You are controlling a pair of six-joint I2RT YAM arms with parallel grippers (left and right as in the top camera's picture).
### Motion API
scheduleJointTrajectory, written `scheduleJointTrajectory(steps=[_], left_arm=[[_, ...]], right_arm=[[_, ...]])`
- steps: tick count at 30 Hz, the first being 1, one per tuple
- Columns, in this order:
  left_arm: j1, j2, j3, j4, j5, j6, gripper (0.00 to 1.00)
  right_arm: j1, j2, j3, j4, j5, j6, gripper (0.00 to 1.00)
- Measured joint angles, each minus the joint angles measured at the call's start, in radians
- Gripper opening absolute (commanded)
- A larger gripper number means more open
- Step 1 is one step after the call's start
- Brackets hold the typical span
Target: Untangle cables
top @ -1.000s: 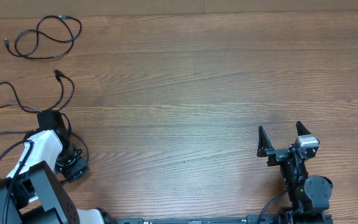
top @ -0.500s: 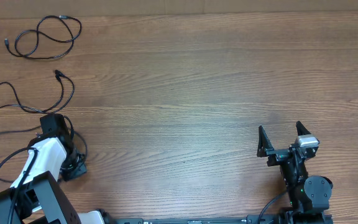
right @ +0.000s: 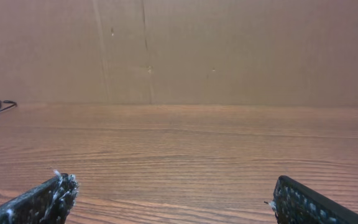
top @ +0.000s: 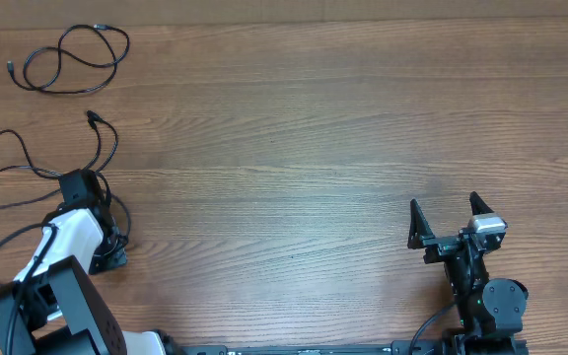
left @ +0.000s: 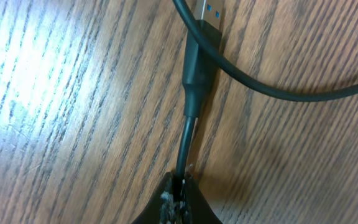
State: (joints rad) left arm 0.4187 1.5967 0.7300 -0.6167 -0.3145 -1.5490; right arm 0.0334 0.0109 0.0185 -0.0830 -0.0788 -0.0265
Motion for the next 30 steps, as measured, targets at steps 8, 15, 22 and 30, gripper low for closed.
scheduleJointTrajectory(steps=[8,15,22,30], left_arm=[[0.0,0.045,0.065,-0.122,-0.02,0.044,0.04],[0.007,0.073,0.085,-0.1,-0.09,0.206,0.04],[0.061,0.077,0.091,0.04,-0.154,0.466,0.04],[0.069,0.077,0.096,0.105,-0.189,0.788,0.99]], right_arm=[[0.0,0.0,0.0,0.0,0.0,0.001,1.0],[0.0,0.0,0.0,0.0,0.0,0.0,1.0],[0.0,0.0,0.0,0.0,0.0,0.0,1.0],[0.0,0.0,0.0,0.0,0.0,0.0,1.0]])
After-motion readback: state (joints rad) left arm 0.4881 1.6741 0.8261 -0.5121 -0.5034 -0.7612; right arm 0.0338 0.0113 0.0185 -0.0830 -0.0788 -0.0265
